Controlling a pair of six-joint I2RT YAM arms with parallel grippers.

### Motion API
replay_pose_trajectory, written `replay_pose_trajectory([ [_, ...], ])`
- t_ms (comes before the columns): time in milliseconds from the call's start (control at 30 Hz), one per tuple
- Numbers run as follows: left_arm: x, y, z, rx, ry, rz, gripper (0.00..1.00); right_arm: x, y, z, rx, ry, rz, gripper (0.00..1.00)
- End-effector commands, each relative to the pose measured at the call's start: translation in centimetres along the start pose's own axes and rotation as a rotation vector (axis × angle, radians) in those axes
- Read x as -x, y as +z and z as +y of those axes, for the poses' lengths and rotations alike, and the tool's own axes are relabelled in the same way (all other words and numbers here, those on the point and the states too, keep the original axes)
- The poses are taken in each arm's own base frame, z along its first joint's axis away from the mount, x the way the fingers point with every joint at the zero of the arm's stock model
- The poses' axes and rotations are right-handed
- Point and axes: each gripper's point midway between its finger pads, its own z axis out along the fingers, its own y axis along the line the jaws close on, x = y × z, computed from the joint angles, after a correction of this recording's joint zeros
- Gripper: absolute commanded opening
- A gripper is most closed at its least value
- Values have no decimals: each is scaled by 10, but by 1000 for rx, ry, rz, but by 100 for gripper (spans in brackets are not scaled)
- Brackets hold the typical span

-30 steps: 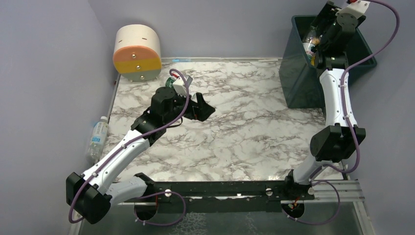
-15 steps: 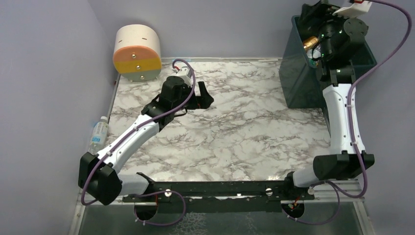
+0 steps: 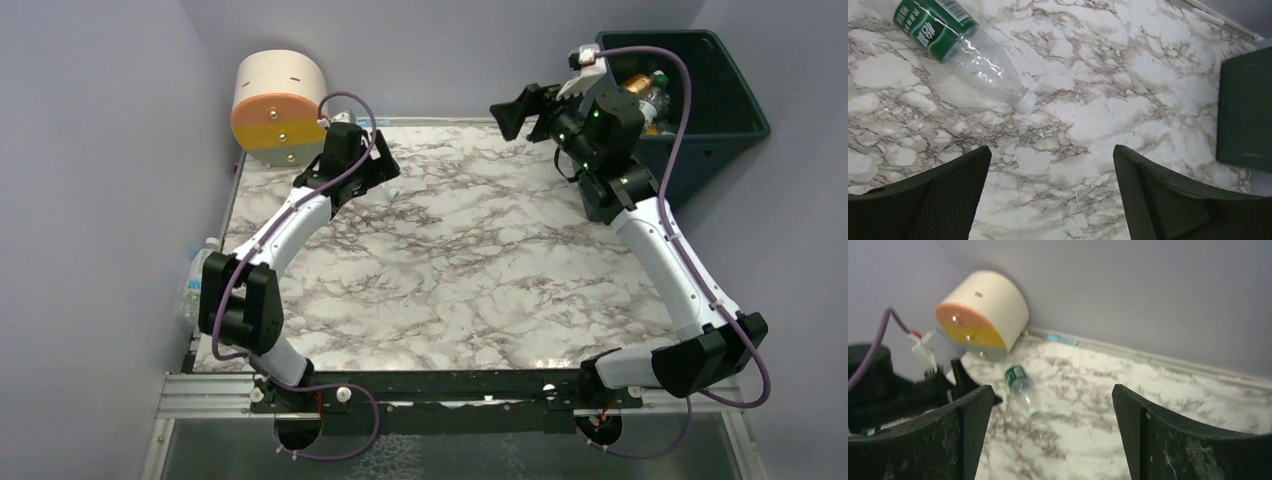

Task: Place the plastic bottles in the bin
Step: Pick up the plastic bottle at the center of the board.

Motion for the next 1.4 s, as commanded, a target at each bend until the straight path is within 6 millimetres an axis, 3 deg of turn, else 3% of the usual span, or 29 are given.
replay_pose_trajectory([
  [0, 21, 25, 21, 128, -62, -27, 99, -37, -17, 17, 67, 38, 83, 91],
  [133, 11, 66, 49, 267, -112, 25, 99, -67, -24, 16, 72, 50, 146, 91],
  [400, 3, 110, 99, 519, -120, 45, 99, -114, -32, 11, 75, 66, 247, 91],
  [667, 13, 126, 116, 573, -133, 16, 99, -149, -35, 10, 95, 83, 319, 91],
  [867, 21, 140, 136, 597, -163, 16, 99, -159, -37, 9, 99, 84, 341, 91],
  [1033, 16, 148, 154, 622, -176, 46, 99, -168, -38, 8, 103, 88, 363, 91],
  [1233, 9, 144, 158, 627, -152, 70, 99, -170, -36, 9, 109, 95, 371, 91],
  [1367, 7, 142, 159, 624, -131, 85, 90, -175, -32, 12, 126, 116, 389, 91],
])
